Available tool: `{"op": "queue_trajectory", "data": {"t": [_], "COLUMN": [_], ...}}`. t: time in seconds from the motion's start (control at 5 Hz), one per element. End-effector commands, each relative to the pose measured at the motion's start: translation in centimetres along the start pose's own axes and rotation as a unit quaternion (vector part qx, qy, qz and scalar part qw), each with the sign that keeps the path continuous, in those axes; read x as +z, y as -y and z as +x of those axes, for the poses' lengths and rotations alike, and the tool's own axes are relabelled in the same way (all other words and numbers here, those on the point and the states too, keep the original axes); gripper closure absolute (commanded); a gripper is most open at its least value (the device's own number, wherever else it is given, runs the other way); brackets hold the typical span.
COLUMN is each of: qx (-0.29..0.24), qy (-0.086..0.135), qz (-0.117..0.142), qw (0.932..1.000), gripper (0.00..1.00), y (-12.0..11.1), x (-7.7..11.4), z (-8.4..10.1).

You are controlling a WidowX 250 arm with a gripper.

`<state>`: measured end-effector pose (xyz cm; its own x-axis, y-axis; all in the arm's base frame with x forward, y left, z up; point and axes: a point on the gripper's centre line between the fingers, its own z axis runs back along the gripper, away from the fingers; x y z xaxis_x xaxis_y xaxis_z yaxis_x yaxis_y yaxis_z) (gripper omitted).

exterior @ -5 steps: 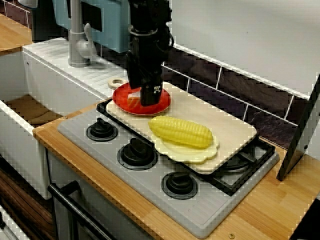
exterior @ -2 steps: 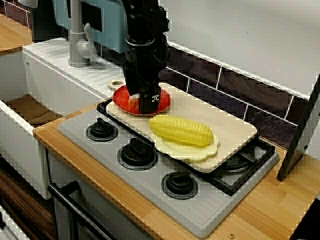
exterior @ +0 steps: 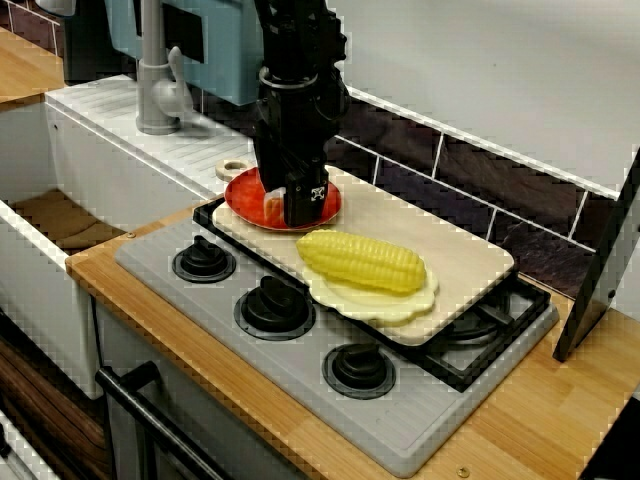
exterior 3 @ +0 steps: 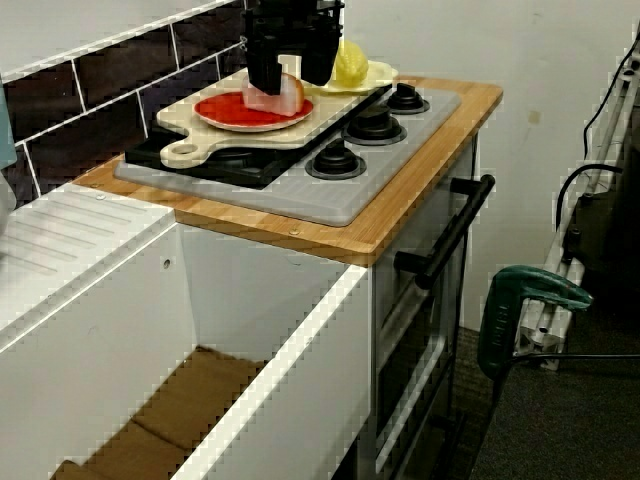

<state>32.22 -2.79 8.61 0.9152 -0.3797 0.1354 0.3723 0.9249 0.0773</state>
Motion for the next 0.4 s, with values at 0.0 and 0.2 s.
{"op": "queue_trajectory", "data": {"t": [0.0,0.2], "qx": [0.001,-0.003], "qy": [0.020,0.018], "qz": [0.016,0.019], "qw": [0.9997,0.9997], "gripper": [0.00,0.00], "y": [-1.28,-1.55], "x": [1.31,1.18], "z": [1.41,1.57]}}
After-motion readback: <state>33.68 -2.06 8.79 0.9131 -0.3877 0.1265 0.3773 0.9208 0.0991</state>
